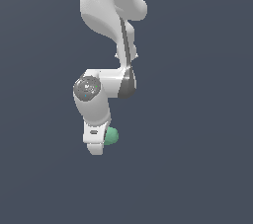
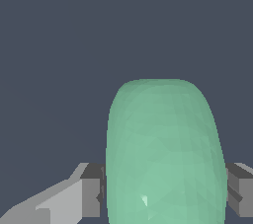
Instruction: Pick up the object and move it to a goal position.
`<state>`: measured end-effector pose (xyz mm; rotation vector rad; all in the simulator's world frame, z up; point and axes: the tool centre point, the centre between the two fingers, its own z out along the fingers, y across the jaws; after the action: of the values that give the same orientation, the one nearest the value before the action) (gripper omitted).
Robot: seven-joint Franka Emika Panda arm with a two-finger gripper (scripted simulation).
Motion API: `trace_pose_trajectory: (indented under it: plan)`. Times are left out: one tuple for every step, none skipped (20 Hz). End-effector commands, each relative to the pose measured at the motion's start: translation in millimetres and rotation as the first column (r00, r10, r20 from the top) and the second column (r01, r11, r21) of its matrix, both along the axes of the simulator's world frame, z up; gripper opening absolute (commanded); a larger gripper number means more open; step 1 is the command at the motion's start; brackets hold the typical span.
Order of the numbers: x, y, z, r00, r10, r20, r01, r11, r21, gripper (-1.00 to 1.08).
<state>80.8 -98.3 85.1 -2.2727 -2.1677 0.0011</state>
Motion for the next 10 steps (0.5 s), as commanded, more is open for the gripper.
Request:
trace_pose_trajectory:
  plan:
    - [-0.3, 0.0, 0.6, 1.0, 0.0, 0.0, 0.0, 1.0, 0.0, -1.0]
    - [-0.9, 0.1, 1.0, 1.0, 0.0, 0.0, 0.0, 1.0, 0.0, -1.0]
    - [-1.7, 0.1, 1.6, 1.0, 0.0, 0.0, 0.0, 1.0, 0.0, -1.0]
    - [-2.7, 0.2, 2.4, 1.0, 0.0, 0.0, 0.0, 1.0, 0.0, -1.0]
    - [-4.0, 0.4, 3.4, 1.0, 0.0, 0.0, 0.0, 1.0, 0.0, -1.0]
    - [-5.6, 0.5, 4.6, 1.0, 0.0, 0.0, 0.0, 1.0, 0.0, -1.0]
    - [-7.4, 0.7, 6.0, 1.0, 0.0, 0.0, 0.0, 1.0, 0.0, -1.0]
    - [-9.4, 0.9, 7.5, 1.0, 0.0, 0.0, 0.0, 1.0, -0.001, -1.0]
    - [-11.7, 1.1, 9.3, 1.0, 0.0, 0.0, 0.0, 1.0, -0.001, -1.0]
    - [-14.3, 1.4, 11.2, 1.0, 0.0, 0.0, 0.0, 1.0, -0.001, -1.0]
